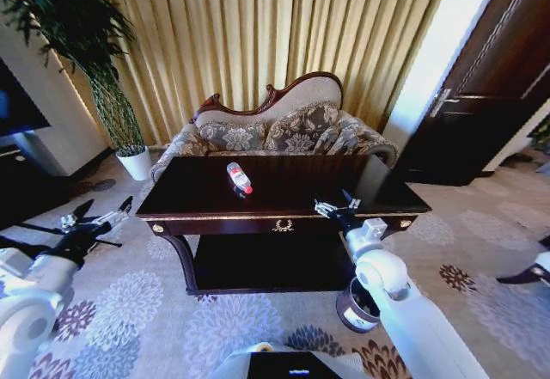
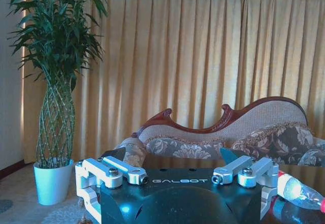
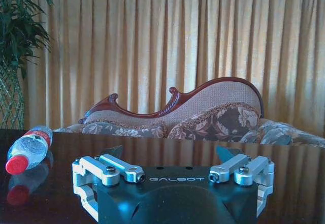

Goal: Move to the front of the table and place the trash on the table into the trash bin.

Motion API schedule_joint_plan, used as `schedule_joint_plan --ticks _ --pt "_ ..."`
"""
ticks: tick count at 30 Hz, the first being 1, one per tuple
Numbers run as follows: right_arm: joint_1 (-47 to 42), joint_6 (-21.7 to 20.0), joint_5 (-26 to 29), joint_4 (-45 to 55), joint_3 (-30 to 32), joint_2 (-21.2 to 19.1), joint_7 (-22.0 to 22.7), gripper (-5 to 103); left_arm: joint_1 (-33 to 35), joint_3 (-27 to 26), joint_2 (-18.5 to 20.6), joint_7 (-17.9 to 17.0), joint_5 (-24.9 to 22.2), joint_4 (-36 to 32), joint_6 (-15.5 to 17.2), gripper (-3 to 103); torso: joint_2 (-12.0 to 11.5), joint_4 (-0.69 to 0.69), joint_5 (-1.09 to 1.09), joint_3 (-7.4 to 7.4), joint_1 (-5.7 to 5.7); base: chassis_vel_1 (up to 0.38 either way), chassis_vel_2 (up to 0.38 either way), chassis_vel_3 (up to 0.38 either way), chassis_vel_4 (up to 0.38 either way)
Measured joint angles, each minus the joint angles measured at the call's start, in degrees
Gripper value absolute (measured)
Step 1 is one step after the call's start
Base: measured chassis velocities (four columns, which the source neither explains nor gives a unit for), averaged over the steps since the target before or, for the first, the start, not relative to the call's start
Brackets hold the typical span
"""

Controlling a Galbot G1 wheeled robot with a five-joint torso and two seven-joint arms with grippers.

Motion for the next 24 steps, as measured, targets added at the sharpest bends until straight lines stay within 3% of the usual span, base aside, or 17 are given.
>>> schedule_joint_plan --ticks 14,18,24 --pt "0.2 -0.1 0.3 -0.2 -0.3 -0.1 1.0 100 -0.1 0.3 0.7 -0.4 -0.4 0.0 0.0 100 0.0 0.01 0.00 0.00 0.00 -0.025 0.030 0.027 -0.025" --pt "0.5 0.0 0.8 -0.4 -0.3 -0.1 1.8 100 -1.0 0.6 2.4 -2.0 -1.9 0.5 0.1 100 0.0 0.01 0.00 0.00 0.00 0.000 0.000 0.000 0.000" --pt "-0.1 0.1 1.9 -0.4 0.8 -0.8 2.5 100 -7.9 3.8 8.8 -5.5 -5.1 5.3 1.8 100 0.0 -0.02 0.00 0.00 0.00 0.000 0.000 0.000 0.000"
